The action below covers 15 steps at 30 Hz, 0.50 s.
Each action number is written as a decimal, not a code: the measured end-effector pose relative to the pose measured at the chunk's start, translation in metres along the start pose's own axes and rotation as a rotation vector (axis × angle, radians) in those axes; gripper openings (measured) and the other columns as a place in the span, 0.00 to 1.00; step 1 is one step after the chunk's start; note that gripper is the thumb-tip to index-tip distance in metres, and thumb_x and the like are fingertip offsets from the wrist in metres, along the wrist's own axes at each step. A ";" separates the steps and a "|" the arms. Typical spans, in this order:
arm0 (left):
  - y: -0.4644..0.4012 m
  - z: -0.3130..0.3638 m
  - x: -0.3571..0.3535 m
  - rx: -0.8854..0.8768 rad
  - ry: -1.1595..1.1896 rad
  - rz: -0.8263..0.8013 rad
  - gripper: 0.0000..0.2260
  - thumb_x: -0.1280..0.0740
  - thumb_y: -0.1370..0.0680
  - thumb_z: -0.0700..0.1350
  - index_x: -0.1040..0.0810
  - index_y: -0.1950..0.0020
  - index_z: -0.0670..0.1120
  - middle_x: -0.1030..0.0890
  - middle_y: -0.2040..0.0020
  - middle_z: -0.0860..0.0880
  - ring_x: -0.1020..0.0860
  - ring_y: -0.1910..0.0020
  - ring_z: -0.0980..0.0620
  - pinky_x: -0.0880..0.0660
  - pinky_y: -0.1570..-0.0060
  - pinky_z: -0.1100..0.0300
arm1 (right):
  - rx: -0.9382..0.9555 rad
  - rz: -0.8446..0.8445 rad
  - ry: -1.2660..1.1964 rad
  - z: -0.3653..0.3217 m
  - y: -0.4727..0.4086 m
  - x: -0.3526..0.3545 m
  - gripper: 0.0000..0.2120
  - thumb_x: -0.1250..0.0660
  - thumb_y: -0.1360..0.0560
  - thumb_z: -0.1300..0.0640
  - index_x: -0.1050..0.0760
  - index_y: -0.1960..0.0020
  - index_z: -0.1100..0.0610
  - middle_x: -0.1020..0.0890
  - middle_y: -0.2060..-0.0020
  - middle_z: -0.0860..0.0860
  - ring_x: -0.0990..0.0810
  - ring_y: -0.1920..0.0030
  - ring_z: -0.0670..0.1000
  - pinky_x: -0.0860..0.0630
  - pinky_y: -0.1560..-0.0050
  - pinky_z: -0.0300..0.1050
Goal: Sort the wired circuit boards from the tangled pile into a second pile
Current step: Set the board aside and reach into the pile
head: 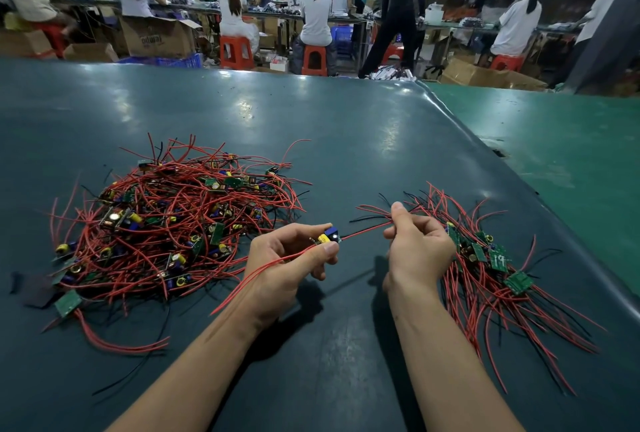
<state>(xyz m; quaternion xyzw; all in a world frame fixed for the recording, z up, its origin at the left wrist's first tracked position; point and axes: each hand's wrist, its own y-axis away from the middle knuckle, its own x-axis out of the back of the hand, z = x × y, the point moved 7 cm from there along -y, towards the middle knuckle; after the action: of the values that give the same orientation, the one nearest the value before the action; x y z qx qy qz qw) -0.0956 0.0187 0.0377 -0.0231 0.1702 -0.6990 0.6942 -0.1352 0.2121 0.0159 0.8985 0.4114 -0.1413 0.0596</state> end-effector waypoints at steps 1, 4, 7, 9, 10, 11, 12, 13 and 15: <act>0.000 0.000 0.000 0.001 -0.004 -0.009 0.13 0.27 0.31 0.37 0.18 0.49 0.35 0.19 0.66 0.42 0.25 0.70 0.51 0.26 0.68 0.62 | 0.007 0.013 0.009 -0.001 -0.001 0.002 0.15 0.27 0.27 0.58 0.30 0.67 0.55 0.24 0.82 0.46 0.30 0.80 0.40 0.32 0.65 0.40; 0.000 -0.001 0.002 -0.001 0.010 -0.015 0.12 0.23 0.32 0.37 0.17 0.50 0.37 0.19 0.67 0.43 0.25 0.71 0.51 0.27 0.69 0.62 | 0.044 0.060 0.003 -0.006 -0.005 0.007 0.14 0.28 0.26 0.57 0.29 0.66 0.55 0.24 0.82 0.44 0.29 0.79 0.39 0.31 0.68 0.33; 0.000 -0.004 0.006 0.003 0.075 -0.021 0.09 0.24 0.33 0.42 0.14 0.54 0.43 0.20 0.67 0.44 0.25 0.71 0.50 0.27 0.69 0.63 | 0.177 0.084 0.013 -0.019 -0.007 0.011 0.13 0.28 0.25 0.56 0.29 0.65 0.53 0.23 0.81 0.44 0.27 0.78 0.39 0.32 0.71 0.29; 0.001 -0.005 0.006 -0.001 0.090 -0.031 0.10 0.24 0.34 0.46 0.14 0.54 0.45 0.20 0.68 0.45 0.25 0.70 0.50 0.28 0.69 0.63 | 0.195 0.092 0.013 -0.021 -0.005 0.011 0.13 0.28 0.25 0.55 0.29 0.64 0.53 0.23 0.80 0.44 0.27 0.78 0.39 0.32 0.71 0.29; 0.002 -0.004 0.006 -0.009 0.088 -0.027 0.10 0.24 0.34 0.46 0.14 0.55 0.45 0.20 0.68 0.45 0.24 0.71 0.51 0.28 0.70 0.63 | 0.170 0.107 0.005 -0.020 -0.005 0.013 0.13 0.29 0.25 0.54 0.29 0.64 0.53 0.24 0.81 0.44 0.27 0.78 0.39 0.31 0.70 0.30; 0.002 -0.003 0.006 -0.017 0.094 -0.015 0.09 0.25 0.34 0.46 0.14 0.56 0.45 0.20 0.68 0.45 0.24 0.71 0.51 0.28 0.70 0.63 | 0.135 0.138 -0.003 -0.017 -0.007 0.016 0.13 0.29 0.24 0.54 0.30 0.64 0.53 0.24 0.81 0.45 0.27 0.77 0.42 0.30 0.69 0.34; 0.001 -0.001 0.009 -0.025 0.112 0.010 0.08 0.25 0.34 0.47 0.14 0.57 0.46 0.20 0.69 0.46 0.24 0.72 0.52 0.28 0.71 0.64 | 0.099 0.175 -0.024 -0.016 -0.009 0.022 0.13 0.29 0.24 0.53 0.30 0.64 0.53 0.24 0.80 0.46 0.28 0.76 0.45 0.30 0.66 0.39; 0.000 0.001 0.014 -0.028 0.141 0.045 0.06 0.26 0.34 0.47 0.14 0.60 0.47 0.21 0.70 0.48 0.24 0.72 0.53 0.29 0.71 0.65 | 0.073 0.204 -0.059 -0.017 -0.013 0.026 0.13 0.30 0.24 0.53 0.31 0.63 0.52 0.25 0.79 0.47 0.28 0.75 0.49 0.31 0.65 0.44; -0.003 0.002 0.024 -0.018 0.208 0.100 0.03 0.27 0.34 0.47 0.17 0.65 0.49 0.22 0.71 0.50 0.24 0.71 0.55 0.28 0.70 0.65 | 0.098 0.194 -0.066 -0.022 -0.016 0.028 0.13 0.31 0.23 0.54 0.32 0.63 0.52 0.25 0.77 0.49 0.29 0.74 0.51 0.32 0.63 0.48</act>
<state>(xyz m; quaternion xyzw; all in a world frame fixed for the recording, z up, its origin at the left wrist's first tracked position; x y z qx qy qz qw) -0.0983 -0.0054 0.0357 0.0519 0.2487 -0.6604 0.7067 -0.1250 0.2478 0.0287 0.9307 0.3128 -0.1844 0.0428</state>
